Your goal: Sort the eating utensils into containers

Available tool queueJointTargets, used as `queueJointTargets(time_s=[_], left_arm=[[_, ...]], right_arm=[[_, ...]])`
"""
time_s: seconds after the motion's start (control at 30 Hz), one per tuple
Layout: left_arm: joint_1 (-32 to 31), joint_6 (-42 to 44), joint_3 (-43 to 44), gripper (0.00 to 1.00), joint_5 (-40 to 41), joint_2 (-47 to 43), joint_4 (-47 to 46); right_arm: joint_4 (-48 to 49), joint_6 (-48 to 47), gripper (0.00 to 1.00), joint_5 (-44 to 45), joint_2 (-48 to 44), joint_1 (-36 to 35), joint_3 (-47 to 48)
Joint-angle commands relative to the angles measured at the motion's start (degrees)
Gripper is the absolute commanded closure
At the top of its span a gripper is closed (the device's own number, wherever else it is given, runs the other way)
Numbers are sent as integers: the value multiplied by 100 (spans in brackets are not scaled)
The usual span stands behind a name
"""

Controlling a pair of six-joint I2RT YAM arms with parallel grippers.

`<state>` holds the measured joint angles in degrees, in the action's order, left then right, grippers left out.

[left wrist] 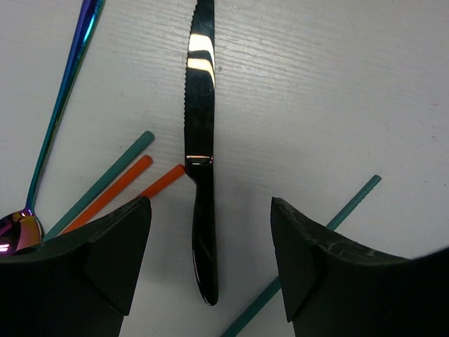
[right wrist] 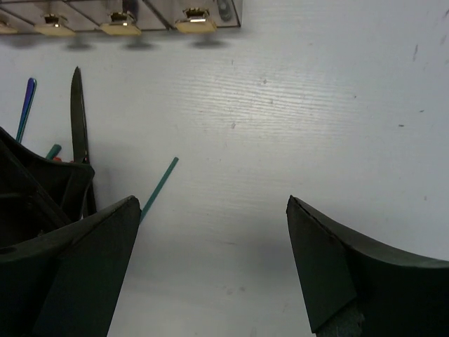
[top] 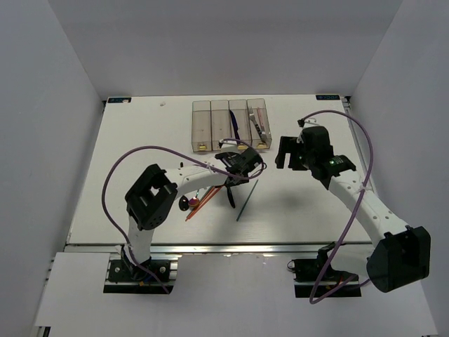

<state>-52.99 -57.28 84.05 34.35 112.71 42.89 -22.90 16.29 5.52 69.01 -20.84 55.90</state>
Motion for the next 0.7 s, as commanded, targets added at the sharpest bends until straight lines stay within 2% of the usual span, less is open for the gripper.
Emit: queueJointTargets(time_s=[0.0, 0.1, 0.13, 0.2, 0.23, 0.53, 0.67], left_arm=[[-18, -267, 6, 22, -305, -38, -114], [-9, -328, 6, 23, -376, 67, -97], [-9, -328, -29, 28, -394, 85, -114], [-9, -424, -82, 28, -376, 85, -88], [-9, -451, -169, 33, -376, 85, -97], [-79, -521, -398, 35, -578, 366, -255], [-115, -600, -530, 46, -710, 410, -369]], right_arm=[[373, 76, 11, -271, -204, 19, -52], [374, 58, 11, -271, -213, 19, -62], [382, 58, 11, -236, -222, 27, -53], [382, 49, 11, -218, -257, 19, -53], [382, 49, 11, -227, -265, 19, -62], [461, 40, 11, -262, -275, 19, -149], [470, 41, 11, -262, -283, 19, -149]])
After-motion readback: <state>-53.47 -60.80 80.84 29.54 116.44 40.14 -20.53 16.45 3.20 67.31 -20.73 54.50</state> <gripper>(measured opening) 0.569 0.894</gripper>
